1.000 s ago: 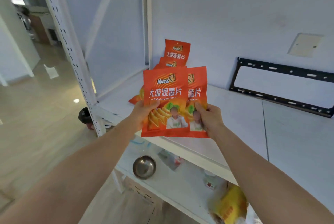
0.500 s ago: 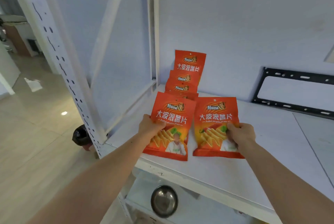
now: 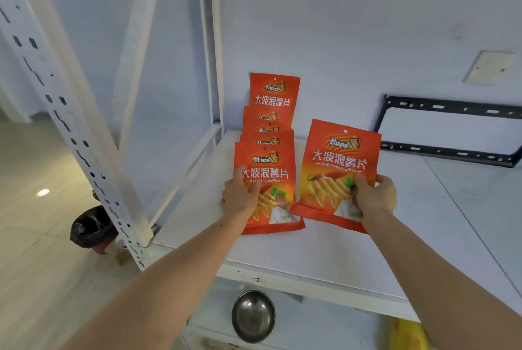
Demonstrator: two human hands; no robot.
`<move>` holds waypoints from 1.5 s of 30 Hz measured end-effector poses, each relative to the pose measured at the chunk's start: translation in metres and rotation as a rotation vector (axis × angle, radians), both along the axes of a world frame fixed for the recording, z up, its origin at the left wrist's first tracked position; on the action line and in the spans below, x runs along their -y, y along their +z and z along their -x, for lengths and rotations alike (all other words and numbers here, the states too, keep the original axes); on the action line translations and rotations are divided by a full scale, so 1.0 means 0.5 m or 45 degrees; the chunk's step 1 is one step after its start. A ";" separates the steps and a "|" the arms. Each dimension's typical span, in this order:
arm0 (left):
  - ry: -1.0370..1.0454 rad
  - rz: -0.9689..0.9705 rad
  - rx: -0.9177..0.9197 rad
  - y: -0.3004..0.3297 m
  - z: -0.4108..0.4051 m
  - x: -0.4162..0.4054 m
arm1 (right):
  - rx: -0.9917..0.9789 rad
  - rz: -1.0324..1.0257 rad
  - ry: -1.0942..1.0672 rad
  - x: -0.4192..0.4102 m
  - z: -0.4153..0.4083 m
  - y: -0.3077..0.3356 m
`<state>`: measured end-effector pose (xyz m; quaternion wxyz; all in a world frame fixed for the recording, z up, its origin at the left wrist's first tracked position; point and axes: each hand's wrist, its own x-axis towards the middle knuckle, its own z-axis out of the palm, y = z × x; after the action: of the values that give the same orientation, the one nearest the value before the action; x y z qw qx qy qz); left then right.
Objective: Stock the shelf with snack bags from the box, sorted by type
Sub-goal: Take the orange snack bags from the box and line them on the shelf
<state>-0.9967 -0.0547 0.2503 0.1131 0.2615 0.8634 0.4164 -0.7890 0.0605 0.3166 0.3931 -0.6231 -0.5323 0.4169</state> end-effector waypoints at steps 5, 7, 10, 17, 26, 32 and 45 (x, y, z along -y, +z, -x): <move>0.003 -0.013 0.136 0.006 0.012 -0.031 | -0.019 0.092 0.277 0.013 0.011 -0.019; -0.035 -0.134 0.347 0.003 0.029 -0.037 | -0.023 0.146 0.395 0.028 0.014 -0.031; -0.091 -0.356 0.631 -0.008 0.052 -0.031 | -0.040 0.217 0.497 0.060 0.024 -0.052; -0.253 -0.444 0.720 0.033 0.021 0.026 | 0.252 0.210 0.588 0.095 0.077 -0.107; -0.245 -0.333 0.562 -0.050 0.030 -0.007 | 0.426 0.059 0.614 0.116 0.125 -0.113; -0.250 -0.297 0.459 -0.024 0.035 -0.001 | 0.448 -0.012 0.579 0.125 0.162 -0.127; -0.256 -0.311 0.538 -0.026 0.135 0.005 | 0.460 -0.040 0.425 0.144 0.246 -0.138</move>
<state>-1.0643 -0.0574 0.2372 0.2992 0.2650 0.7336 0.5497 -0.9122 -0.0116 0.2477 0.2270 -0.5849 -0.6958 0.3497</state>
